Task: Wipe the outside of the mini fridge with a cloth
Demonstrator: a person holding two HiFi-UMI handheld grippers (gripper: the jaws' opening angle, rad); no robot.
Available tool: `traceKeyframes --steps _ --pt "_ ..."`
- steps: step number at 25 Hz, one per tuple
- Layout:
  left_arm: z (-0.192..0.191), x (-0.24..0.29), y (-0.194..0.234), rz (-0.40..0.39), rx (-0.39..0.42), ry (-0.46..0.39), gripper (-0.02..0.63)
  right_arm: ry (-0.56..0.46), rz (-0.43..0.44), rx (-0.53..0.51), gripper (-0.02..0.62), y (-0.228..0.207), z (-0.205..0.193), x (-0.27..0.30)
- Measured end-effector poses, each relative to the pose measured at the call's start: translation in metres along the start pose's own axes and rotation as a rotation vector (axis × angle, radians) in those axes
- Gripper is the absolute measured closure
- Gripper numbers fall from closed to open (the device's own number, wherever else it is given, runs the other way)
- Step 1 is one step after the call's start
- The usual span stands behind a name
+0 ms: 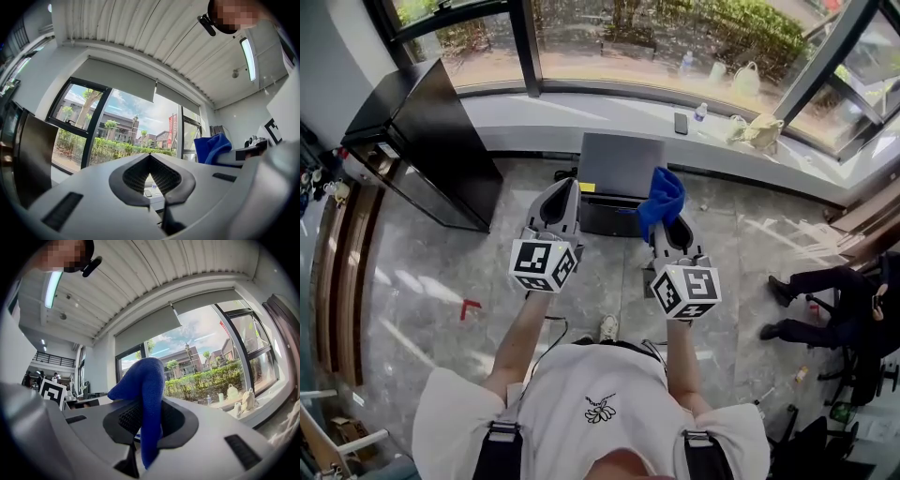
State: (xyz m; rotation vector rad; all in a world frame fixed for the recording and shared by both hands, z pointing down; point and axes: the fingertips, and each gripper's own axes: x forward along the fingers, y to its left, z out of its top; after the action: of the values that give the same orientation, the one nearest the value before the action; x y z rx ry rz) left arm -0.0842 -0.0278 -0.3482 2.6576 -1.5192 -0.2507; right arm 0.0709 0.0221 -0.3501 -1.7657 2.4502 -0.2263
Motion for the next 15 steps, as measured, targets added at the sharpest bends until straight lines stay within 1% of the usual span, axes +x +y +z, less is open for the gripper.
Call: traceKeyframes --steps 3,6,11,15 --pt "0.004 0.022 -0.002 0.0 0.003 -0.011 0.601 -0.011 0.01 0.002 0.514 -0.011 0.006 0.016" --pt "0.002 0.036 0.0 -0.003 -0.007 -0.012 0.601 -0.002 0.005 -0.006 0.515 -0.018 0.004 0.028" --pt "-0.003 0.05 0.013 -0.018 -0.019 0.014 0.601 0.006 -0.005 -0.013 0.515 -0.016 0.007 0.044" --pt "0.005 0.061 0.021 -0.042 -0.002 0.011 0.601 -0.016 -0.013 -0.028 0.515 -0.011 0.017 0.059"
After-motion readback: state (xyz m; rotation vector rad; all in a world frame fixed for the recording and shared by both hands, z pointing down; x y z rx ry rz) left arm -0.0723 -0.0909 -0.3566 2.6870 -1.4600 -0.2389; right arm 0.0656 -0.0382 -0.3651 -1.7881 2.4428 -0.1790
